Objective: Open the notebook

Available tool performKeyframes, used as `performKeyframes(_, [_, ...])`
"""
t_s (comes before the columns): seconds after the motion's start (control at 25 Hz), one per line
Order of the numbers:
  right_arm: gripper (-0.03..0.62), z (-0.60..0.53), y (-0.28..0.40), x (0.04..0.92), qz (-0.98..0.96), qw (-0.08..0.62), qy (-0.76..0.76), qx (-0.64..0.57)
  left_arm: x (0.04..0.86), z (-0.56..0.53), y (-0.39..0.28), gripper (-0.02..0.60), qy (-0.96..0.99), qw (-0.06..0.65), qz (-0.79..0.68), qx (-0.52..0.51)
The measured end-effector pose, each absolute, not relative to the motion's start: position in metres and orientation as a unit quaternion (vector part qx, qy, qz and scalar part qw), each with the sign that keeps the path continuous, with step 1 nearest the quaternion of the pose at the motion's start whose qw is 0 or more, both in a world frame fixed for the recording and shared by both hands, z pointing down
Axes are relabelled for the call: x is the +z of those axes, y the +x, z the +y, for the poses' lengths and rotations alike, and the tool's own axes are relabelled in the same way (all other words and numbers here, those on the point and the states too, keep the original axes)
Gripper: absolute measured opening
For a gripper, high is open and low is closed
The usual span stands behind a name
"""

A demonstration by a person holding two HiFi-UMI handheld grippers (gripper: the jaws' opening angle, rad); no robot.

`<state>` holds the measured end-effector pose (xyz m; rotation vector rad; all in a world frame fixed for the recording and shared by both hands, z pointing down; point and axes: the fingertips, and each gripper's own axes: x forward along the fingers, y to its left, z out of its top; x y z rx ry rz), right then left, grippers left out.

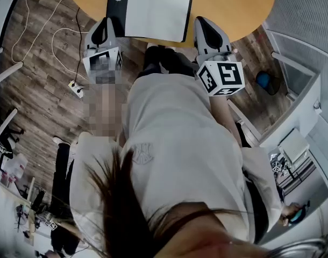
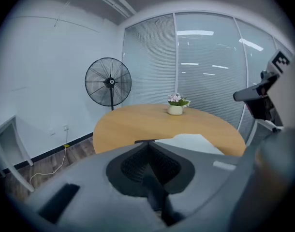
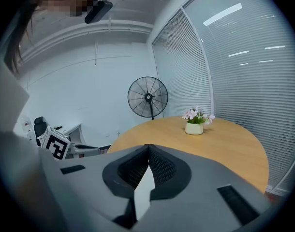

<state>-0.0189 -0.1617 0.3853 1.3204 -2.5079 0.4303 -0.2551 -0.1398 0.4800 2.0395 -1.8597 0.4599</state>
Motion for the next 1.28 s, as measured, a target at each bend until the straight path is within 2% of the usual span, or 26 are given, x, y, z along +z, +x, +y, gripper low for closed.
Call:
performKeyframes(0.96, [0.0, -0.191, 0.075, 0.342, -0.862, 0.085, 0.484, 0.123, 0.369, -0.184, -0.156, 0.017, 0.75, 0.078, -0.648, 0.106])
performKeyframes(1.28, [0.0, -0.195, 0.083, 0.32, -0.866, 0.059, 0.483, 0.115, 0.332, -0.189, -0.133, 0.017, 0.76, 0.051, -0.641, 0.094])
